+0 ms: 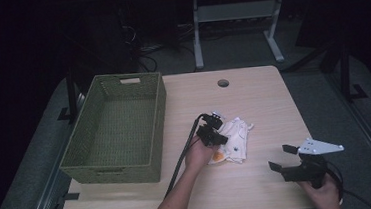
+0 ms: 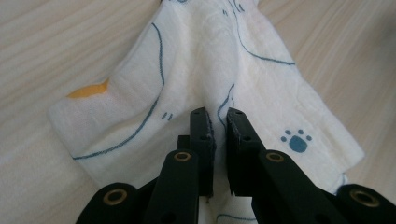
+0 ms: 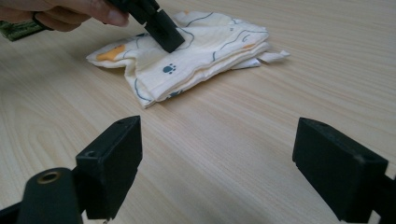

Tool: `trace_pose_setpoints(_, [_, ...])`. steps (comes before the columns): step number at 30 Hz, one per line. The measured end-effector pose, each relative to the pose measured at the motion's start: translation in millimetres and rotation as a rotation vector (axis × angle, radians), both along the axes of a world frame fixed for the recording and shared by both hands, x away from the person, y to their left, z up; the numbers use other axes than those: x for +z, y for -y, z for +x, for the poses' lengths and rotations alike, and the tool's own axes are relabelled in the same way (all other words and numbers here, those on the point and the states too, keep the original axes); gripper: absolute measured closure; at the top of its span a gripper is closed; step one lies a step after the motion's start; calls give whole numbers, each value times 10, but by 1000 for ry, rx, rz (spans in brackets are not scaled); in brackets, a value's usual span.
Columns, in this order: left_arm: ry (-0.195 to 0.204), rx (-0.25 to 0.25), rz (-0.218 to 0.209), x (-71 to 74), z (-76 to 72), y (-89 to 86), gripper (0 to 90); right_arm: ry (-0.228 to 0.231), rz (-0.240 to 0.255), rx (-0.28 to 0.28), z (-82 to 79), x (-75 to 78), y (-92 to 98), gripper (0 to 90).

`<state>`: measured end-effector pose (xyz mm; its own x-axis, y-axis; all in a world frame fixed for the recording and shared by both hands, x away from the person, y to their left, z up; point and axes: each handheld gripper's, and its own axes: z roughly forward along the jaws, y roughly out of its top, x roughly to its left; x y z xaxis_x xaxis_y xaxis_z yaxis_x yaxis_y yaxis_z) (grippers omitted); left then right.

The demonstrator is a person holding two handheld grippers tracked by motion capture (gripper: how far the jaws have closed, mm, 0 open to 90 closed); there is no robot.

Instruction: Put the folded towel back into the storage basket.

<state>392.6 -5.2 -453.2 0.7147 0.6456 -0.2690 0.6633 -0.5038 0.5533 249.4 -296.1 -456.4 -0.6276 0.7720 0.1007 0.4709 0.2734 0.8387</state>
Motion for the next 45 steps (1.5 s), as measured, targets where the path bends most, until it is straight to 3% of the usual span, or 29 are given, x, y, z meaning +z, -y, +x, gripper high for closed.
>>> trace_pose_setpoints(9, [-17,-23,-96,205,-35,-152,831,1,25,-24,-11,-4,34,156])
trace_pose_setpoints(13, [-35,-19,-165,300,-57,-244,832,-2,32,-33,-14,-7,51,156])
trace_pose_setpoints(27, [-58,-41,-299,634,-156,-528,830,-11,32,-47,-8,-28,68,155])
trace_pose_setpoints(30, [-59,-44,-322,687,-188,-594,830,-9,32,-50,-10,-28,69,155])
trace_pose_setpoints(35, [-52,-59,-322,771,-222,-655,829,-6,31,-52,-12,-32,52,156])
trace_pose_setpoints(45, [-81,-62,-374,881,-238,-808,828,-14,25,-50,-4,-42,40,155])
